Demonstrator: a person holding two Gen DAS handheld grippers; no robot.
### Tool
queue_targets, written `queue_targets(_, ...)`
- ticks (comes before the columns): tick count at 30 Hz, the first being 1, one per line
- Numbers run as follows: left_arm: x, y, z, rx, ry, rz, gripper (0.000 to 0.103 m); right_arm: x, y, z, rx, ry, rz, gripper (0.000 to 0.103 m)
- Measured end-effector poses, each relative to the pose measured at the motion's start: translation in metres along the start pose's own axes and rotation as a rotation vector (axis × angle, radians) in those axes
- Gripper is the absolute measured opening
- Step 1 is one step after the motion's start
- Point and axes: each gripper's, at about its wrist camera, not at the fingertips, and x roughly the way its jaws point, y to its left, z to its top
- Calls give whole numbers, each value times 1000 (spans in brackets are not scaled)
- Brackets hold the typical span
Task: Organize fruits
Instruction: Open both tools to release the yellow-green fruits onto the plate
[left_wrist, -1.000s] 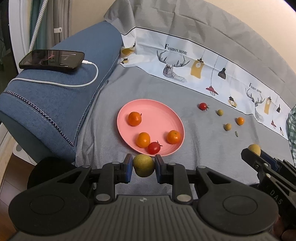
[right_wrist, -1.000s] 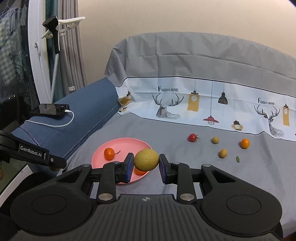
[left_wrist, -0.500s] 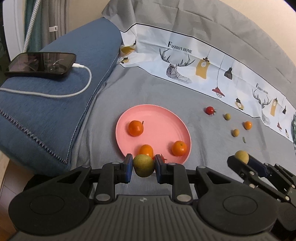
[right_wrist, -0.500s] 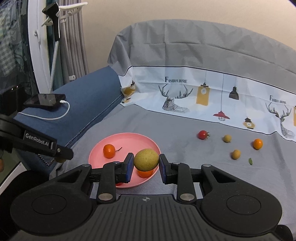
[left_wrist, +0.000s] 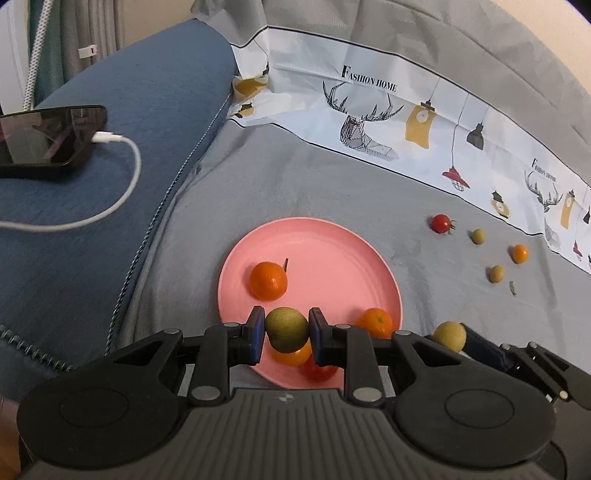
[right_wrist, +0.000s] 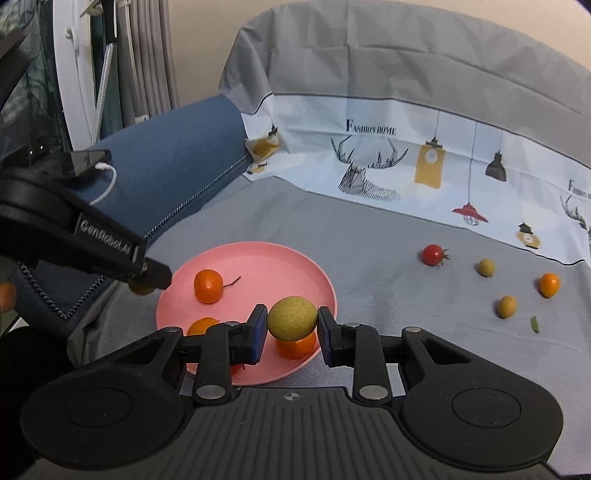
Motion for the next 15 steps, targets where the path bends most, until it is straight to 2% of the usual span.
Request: queue_targets(15,59,-3,15,46,62,37,28,58,18,1,-123,71,52,30)
